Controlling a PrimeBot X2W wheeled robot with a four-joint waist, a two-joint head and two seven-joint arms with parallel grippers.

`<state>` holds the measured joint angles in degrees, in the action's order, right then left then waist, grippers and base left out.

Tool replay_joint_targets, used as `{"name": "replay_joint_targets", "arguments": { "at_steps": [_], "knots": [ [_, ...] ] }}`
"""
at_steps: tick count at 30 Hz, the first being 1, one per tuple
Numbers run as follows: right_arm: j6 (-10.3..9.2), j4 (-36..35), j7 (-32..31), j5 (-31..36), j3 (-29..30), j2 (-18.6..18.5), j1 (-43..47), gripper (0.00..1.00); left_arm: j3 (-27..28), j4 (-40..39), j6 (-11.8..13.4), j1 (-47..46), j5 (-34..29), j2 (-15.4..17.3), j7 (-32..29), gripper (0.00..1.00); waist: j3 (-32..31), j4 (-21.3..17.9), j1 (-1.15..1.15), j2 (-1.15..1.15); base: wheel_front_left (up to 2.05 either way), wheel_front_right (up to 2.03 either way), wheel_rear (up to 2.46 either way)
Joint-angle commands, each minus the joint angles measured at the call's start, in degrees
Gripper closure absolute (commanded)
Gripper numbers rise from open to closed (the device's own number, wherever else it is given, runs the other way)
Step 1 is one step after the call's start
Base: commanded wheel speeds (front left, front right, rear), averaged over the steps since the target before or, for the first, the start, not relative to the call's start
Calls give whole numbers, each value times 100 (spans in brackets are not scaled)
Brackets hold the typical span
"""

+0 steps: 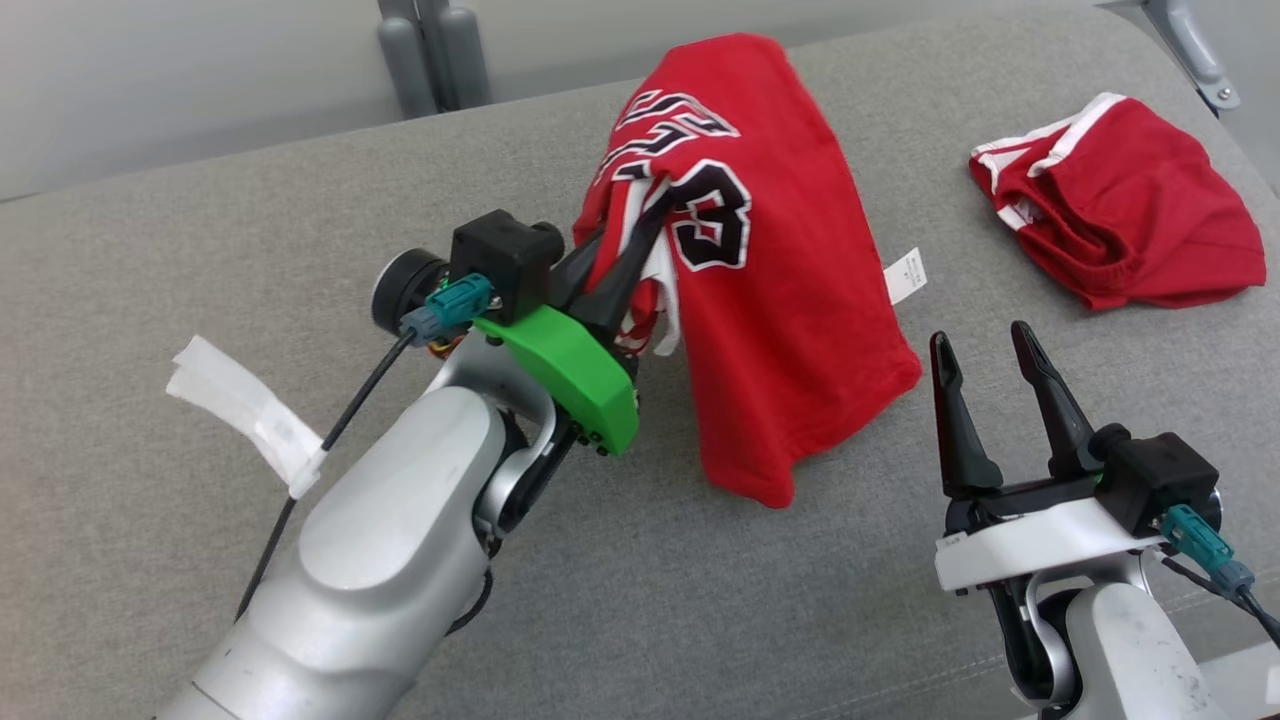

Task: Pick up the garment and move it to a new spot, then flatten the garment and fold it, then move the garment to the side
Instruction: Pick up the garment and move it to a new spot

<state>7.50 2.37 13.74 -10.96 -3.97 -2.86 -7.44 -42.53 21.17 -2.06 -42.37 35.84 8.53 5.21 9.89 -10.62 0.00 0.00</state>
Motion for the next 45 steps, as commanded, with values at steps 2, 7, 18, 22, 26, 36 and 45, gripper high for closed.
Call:
{"name": "replay_joint_targets", "arguments": {
  "at_steps": [2, 7, 18, 22, 26, 36, 45],
  "knots": [
    [-2, 52, 56, -78, -4, -6, -107, 0, 103, 247, 112, 130, 13, 141, 97, 100, 291, -244, 0, 0, 0, 0, 0],
    [-2, 160, 108, -123, -12, -6, -179, 0, 251, 1028, 313, 251, -15, 338, 276, 100, 436, -324, 0, 0, 0, 0, 0],
    [-2, 371, 156, -152, 8, -6, -291, 0, 393, 2122, 228, 487, 173, 196, 801, 0, 379, -197, 0, 0, 0, 0, 0],
    [-2, 413, 150, -153, 9, -7, -296, 0, 576, 2122, 209, 718, 220, 165, 968, 0, 211, -102, 0, 0, 0, 0, 0],
    [-2, 458, 150, -190, 25, -6, -233, 0, 926, 1766, 263, 1079, 153, 136, 1008, 0, 7, 32, 0, 0, 0, 0, 0],
    [-2, 524, 147, -100, 45, -8, 44, 0, 2258, -4, 373, 2869, -556, -56, 997, 0, -542, 345, 0, 0, 0, 0, 0],
    [-2, 564, 148, -7, -108, -7, 349, 0, 3091, -1059, 412, 4029, -1016, -338, 991, 0, -834, 523, 0, 0, 0, 0, 0]
  ]
}}
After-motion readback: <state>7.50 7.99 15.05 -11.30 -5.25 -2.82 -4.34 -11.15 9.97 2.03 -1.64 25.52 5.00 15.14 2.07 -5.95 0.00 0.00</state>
